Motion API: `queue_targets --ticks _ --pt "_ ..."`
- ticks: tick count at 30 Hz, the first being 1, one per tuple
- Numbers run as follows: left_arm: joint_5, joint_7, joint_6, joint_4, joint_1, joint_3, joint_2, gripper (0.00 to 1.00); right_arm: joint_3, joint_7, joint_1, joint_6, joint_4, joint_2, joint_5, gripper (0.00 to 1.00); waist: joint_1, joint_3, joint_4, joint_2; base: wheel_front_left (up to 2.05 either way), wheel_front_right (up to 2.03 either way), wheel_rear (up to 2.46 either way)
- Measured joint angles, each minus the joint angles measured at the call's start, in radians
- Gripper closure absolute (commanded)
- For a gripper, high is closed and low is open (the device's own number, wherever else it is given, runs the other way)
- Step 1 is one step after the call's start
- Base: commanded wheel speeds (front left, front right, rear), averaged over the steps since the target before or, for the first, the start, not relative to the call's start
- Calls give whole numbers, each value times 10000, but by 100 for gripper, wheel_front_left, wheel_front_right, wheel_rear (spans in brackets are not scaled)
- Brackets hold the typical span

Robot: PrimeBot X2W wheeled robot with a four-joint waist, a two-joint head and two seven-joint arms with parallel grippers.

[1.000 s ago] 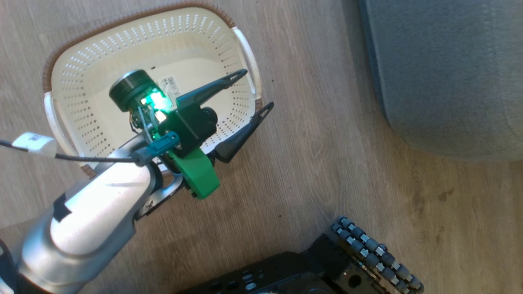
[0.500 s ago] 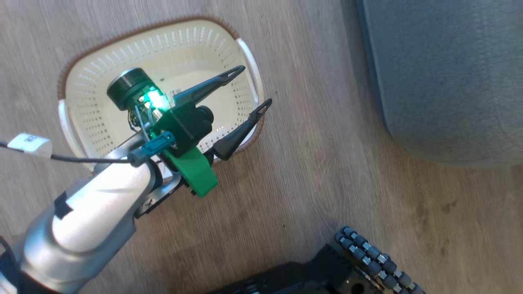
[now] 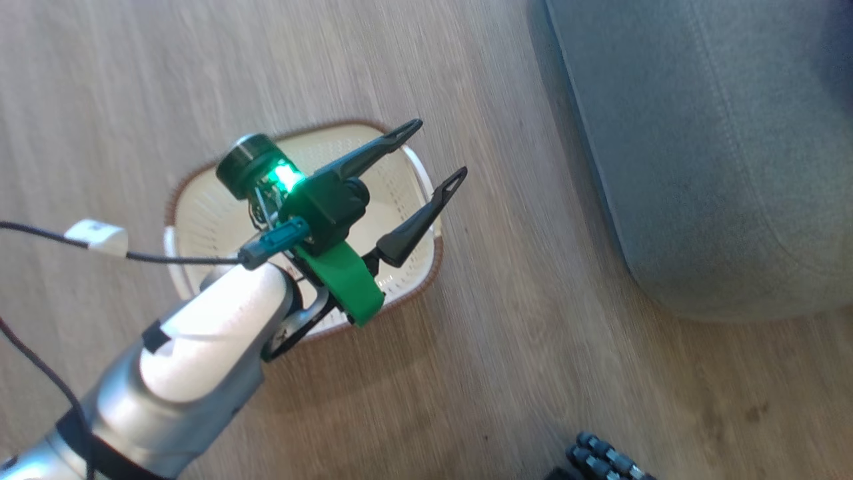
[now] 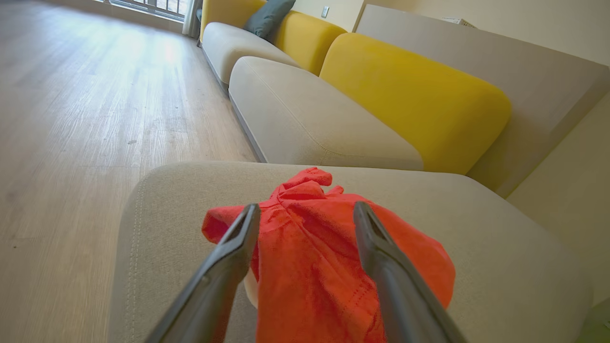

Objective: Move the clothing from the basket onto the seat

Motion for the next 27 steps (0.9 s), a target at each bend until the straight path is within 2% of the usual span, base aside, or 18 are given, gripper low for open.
queue_targets --ticks 7,15,21,27 --pt "-128 -284 157 736 430 52 -464 0 558 460 1314 0 -1542 221 217 0 0 -1174 526 0 0 0 0" --pt "-249 -399 336 1302 1114 566 -792 0 767 1062 3254 0 -3649 1233 199 0 0 -2309 1692 0 0 0 0" --pt "-240 -399 504 1409 1954 1521 -846 0 1068 1250 4257 0 -4456 1659 221 0 0 -2938 2550 0 0 0 0" --pt "-56 -399 790 1532 3048 2897 -819 0 1549 1129 4674 0 -4531 1891 458 0 0 -3444 3223 0 0 0 0"
